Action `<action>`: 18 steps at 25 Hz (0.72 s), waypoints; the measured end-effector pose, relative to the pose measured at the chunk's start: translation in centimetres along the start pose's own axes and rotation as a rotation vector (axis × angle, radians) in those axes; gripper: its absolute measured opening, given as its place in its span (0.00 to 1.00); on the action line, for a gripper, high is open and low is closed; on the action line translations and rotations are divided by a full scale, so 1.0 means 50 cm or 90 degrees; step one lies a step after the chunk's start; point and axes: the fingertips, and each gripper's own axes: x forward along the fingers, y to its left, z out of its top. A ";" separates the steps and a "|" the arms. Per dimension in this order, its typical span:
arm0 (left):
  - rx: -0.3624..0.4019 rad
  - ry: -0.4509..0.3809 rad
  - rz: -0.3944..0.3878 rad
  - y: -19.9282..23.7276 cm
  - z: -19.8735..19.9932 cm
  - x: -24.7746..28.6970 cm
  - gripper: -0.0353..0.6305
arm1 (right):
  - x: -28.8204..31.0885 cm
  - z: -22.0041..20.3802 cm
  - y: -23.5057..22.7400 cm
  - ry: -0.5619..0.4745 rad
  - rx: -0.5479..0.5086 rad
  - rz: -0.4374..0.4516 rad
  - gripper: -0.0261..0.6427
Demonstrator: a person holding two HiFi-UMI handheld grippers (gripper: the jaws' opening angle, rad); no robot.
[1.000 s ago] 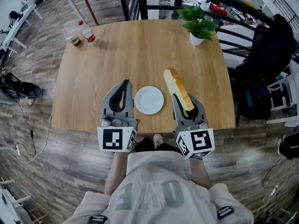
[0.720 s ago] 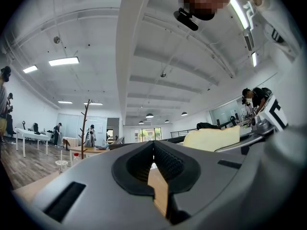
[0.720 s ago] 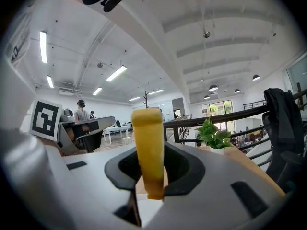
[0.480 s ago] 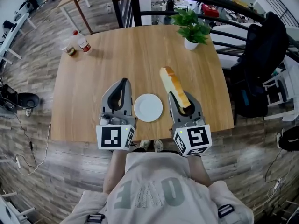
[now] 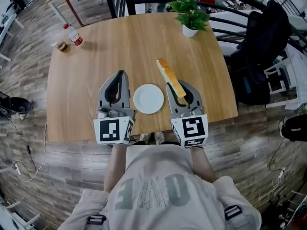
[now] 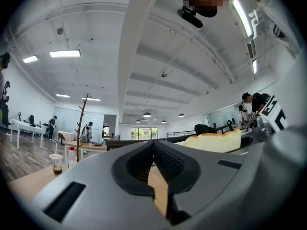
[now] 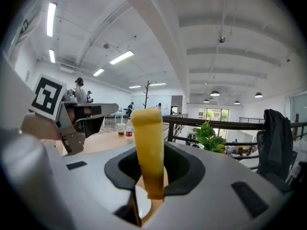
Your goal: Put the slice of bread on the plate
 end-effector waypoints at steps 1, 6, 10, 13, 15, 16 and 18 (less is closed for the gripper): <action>-0.002 0.005 0.001 0.002 -0.006 -0.002 0.07 | 0.004 -0.009 0.009 0.008 -0.020 0.006 0.18; -0.006 0.027 0.003 0.012 -0.039 -0.012 0.07 | 0.032 -0.080 0.030 0.076 -0.136 -0.004 0.18; -0.013 0.044 0.004 0.022 -0.067 -0.019 0.07 | 0.057 -0.129 0.046 0.131 -0.250 -0.013 0.18; -0.021 0.058 0.001 0.028 -0.088 -0.028 0.07 | 0.073 -0.158 0.058 0.172 -0.322 -0.018 0.18; -0.031 0.072 -0.008 0.032 -0.105 -0.031 0.07 | 0.087 -0.185 0.068 0.200 -0.370 -0.018 0.18; -0.035 0.079 -0.009 0.036 -0.113 -0.031 0.07 | 0.093 -0.200 0.074 0.214 -0.396 -0.015 0.18; -0.038 0.091 -0.004 0.046 -0.126 -0.035 0.07 | 0.104 -0.231 0.090 0.238 -0.446 -0.005 0.18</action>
